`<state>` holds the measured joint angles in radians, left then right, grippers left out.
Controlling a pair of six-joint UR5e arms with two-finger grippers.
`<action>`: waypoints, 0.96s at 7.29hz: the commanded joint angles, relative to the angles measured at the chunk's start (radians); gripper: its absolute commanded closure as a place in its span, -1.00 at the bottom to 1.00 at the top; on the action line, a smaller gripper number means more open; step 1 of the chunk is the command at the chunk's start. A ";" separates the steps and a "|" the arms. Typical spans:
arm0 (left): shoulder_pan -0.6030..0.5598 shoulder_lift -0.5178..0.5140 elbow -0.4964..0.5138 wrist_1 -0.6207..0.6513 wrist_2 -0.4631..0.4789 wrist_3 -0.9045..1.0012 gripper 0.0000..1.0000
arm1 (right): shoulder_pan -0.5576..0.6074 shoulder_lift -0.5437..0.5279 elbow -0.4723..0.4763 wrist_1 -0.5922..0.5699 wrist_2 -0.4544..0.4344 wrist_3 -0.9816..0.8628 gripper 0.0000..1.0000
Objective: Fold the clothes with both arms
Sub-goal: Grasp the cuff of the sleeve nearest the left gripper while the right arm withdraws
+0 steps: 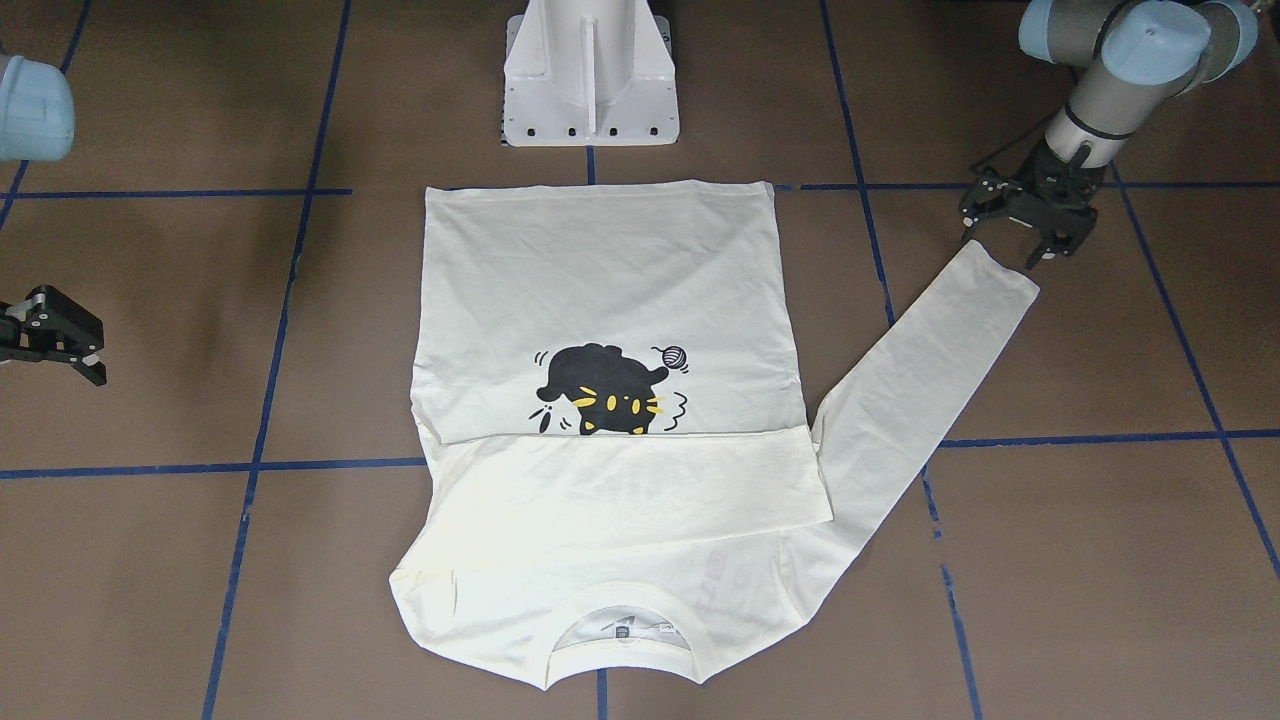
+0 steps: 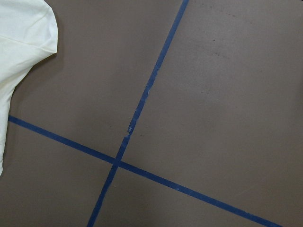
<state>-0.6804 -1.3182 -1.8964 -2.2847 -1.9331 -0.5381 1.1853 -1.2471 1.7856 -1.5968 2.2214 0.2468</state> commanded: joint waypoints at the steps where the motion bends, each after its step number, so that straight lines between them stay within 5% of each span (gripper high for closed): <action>1: 0.050 0.002 0.013 -0.001 0.036 -0.020 -0.70 | 0.002 -0.003 0.001 0.000 -0.002 0.003 -1.00; 4: 0.076 0.002 0.022 0.001 0.036 -0.039 -0.65 | 0.002 -0.006 0.000 0.000 -0.003 0.006 -1.00; 7: 0.085 0.002 0.031 0.005 0.045 -0.039 -0.30 | 0.002 -0.014 0.003 0.001 -0.005 0.009 -1.00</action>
<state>-0.6001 -1.3162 -1.8682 -2.2814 -1.8942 -0.5760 1.1873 -1.2573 1.7871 -1.5959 2.2178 0.2544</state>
